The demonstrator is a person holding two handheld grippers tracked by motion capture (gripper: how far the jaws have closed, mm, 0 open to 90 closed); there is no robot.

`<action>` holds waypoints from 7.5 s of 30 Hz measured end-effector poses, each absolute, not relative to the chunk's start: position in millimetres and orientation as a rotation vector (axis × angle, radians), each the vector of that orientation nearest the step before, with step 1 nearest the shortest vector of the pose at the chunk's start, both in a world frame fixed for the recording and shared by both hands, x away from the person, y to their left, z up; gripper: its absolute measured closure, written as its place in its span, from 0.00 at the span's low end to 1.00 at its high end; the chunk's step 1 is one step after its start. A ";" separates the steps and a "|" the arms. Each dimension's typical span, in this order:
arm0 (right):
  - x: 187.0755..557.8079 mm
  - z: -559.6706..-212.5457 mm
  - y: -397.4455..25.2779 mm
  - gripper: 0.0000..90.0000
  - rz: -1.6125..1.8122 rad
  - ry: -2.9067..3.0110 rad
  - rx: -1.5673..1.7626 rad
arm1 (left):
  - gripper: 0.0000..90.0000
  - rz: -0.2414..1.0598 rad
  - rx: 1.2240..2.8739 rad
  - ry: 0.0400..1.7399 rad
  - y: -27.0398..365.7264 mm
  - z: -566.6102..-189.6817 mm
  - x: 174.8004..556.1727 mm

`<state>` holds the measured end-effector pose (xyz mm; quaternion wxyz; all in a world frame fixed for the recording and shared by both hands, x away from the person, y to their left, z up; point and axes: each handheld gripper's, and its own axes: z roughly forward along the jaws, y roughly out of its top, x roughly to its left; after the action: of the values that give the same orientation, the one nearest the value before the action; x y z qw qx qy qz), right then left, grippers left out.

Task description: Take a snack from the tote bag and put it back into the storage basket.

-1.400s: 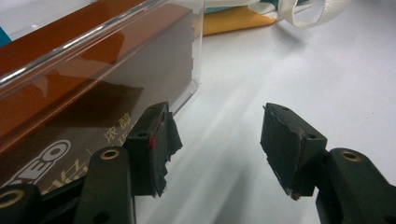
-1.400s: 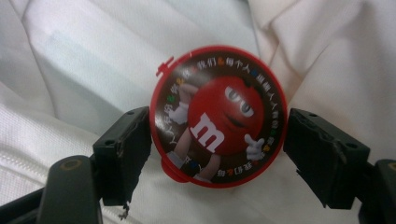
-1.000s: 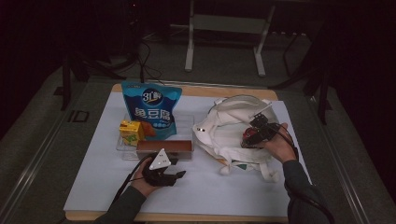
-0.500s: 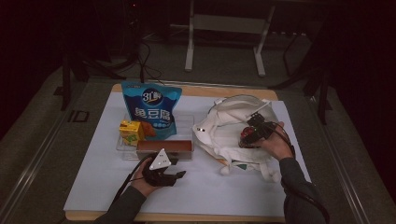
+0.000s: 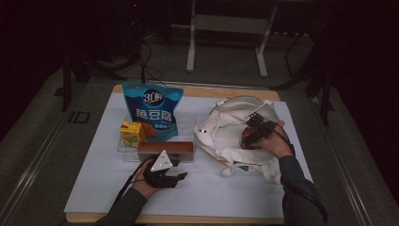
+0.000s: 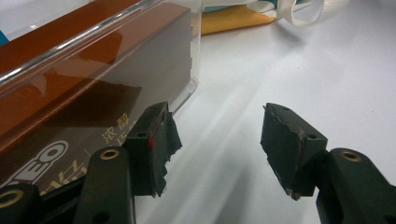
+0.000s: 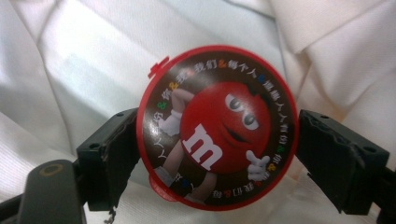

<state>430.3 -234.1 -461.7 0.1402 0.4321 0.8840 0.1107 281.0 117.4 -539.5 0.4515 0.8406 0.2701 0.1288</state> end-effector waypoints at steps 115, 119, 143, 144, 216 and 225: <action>400.9 -394.1 -158.7 0.29 0.540 2.678 1.152 | 0.47 0.314 2.078 0.669 117.5 -539.4 281.3; 400.5 -392.6 -157.7 0.29 0.542 2.681 1.144 | 0.47 0.315 2.078 0.668 117.4 -539.4 281.2; 399.1 -387.5 -141.0 0.29 0.580 2.713 1.098 | 0.47 0.315 2.078 0.667 117.4 -539.5 281.2; 399.0 -387.3 -140.1 0.29 0.581 2.715 1.096 | 0.47 0.315 2.079 0.667 117.4 -539.4 281.2; 393.3 -374.8 -54.9 0.29 0.656 2.808 0.877 | 0.47 0.320 2.088 0.655 117.5 -539.3 281.1; 393.8 -373.7 -43.7 0.29 0.667 2.812 0.865 | 0.47 0.316 2.083 0.657 117.3 -539.4 281.1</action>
<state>393.8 -43.7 -373.7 0.0622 0.2862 0.9303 0.2206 281.1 117.3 -539.4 0.4505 0.8426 0.2659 0.1277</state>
